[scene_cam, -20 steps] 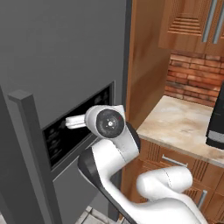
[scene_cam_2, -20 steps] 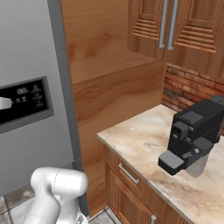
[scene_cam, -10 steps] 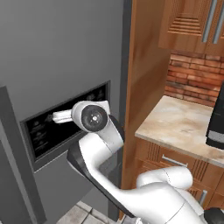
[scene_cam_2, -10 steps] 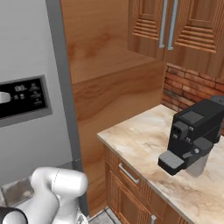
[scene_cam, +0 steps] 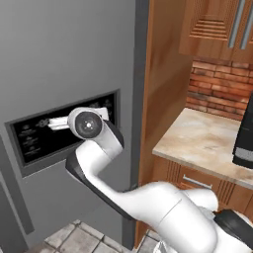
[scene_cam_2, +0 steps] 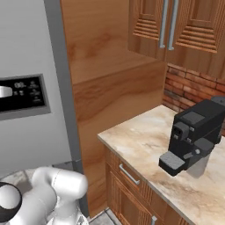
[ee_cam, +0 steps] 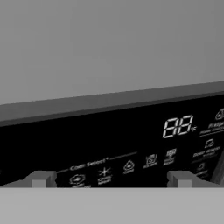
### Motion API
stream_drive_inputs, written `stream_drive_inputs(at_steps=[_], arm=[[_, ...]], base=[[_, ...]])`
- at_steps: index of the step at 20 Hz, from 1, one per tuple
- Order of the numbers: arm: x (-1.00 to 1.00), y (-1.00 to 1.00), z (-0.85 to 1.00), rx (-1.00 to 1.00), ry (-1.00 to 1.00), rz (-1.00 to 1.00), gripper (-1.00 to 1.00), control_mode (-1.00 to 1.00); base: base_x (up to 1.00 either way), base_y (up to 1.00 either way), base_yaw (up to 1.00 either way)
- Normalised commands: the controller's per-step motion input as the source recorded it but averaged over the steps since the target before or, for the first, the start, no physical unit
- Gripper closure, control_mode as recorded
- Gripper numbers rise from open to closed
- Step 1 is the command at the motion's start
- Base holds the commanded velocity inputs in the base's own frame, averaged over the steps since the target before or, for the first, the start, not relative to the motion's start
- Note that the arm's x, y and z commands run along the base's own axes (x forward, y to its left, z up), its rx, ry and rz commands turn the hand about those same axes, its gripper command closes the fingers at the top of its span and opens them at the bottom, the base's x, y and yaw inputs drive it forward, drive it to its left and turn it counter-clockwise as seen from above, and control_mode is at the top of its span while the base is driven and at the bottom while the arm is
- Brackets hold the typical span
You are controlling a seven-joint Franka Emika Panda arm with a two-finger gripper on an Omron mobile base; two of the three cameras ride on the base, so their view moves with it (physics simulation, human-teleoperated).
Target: Place the steak on the counter behind the older steak on the same shelf of the fridge to maintain FIFO order. Close the fridge door when finished.
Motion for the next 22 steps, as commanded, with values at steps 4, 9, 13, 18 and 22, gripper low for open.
stream_drive_inputs(at_steps=[4,9,13,18,22], arm=[[0.59,0.23,-0.03,0.0,0.0,-0.1,-1.0,-1.0],[0.59,0.11,-0.01,0.0,-0.01,-0.12,-1.0,-1.0],[0.61,0.06,0.0,0.0,0.0,-0.14,-1.0,-1.0],[0.6,0.01,0.0,0.0,0.0,-0.14,-1.0,-1.0],[0.65,0.0,0.0,0.0,0.0,-0.15,-1.0,-1.0]], base=[[0.0,0.0,0.0],[0.0,0.0,0.0],[0.0,0.0,0.0],[0.0,0.0,0.0],[0.0,0.0,0.0]])
